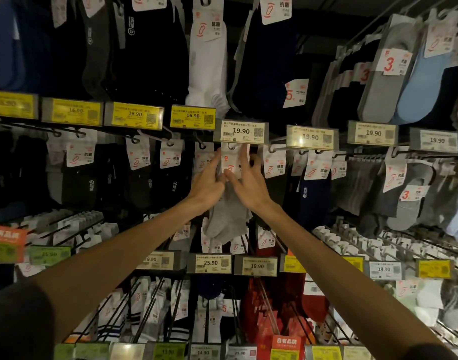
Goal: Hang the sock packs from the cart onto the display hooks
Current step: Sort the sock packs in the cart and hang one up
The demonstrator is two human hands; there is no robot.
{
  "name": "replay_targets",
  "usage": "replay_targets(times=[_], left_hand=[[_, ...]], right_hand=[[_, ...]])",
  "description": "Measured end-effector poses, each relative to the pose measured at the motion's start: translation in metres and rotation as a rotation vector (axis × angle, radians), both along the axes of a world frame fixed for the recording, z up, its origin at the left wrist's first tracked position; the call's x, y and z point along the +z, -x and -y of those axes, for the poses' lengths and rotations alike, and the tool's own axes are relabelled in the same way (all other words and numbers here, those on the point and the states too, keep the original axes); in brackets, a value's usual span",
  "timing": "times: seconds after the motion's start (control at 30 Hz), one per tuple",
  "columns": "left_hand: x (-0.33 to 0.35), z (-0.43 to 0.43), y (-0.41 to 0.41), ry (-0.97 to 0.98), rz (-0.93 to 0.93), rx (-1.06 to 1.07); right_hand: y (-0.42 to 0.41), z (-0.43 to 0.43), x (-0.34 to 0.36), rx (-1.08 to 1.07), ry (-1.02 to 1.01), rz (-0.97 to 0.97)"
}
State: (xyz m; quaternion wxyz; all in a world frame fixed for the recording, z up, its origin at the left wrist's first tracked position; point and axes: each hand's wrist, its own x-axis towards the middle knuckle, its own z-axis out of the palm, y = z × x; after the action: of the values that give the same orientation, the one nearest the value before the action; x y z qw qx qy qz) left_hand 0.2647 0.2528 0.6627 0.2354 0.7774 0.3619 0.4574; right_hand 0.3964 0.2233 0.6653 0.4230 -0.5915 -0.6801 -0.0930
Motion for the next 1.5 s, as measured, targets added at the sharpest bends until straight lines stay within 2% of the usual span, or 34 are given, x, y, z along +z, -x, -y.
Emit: replay_targets(times=[0.2,0.33,0.43,0.63,0.83,1.03,1.5], left_hand=[[0.000,-0.015,-0.015,-0.300,-0.368,0.076],[0.007,-0.014,-0.019,-0.317,-0.496,0.240],[0.005,-0.024,-0.021,-0.337,-0.551,0.274],[0.011,-0.037,-0.028,-0.333,-0.695,0.340],[0.022,-0.053,-0.038,-0.193,-0.867,0.295],[0.031,-0.073,-0.038,-0.151,-1.040,0.297],[0.046,-0.094,-0.049,-0.178,-1.169,0.308]], right_hand=[[-0.005,-0.032,-0.012,-0.252,-0.005,0.287],[-0.007,-0.038,-0.019,-0.302,-0.053,0.342],[-0.010,-0.040,-0.021,-0.290,-0.054,0.403],[-0.011,-0.050,-0.015,-0.308,0.035,0.449],[-0.022,-0.065,-0.013,-0.282,0.225,0.482],[-0.030,-0.076,0.002,-0.273,0.410,0.567],[-0.038,-0.099,0.029,-0.238,0.608,0.577]])
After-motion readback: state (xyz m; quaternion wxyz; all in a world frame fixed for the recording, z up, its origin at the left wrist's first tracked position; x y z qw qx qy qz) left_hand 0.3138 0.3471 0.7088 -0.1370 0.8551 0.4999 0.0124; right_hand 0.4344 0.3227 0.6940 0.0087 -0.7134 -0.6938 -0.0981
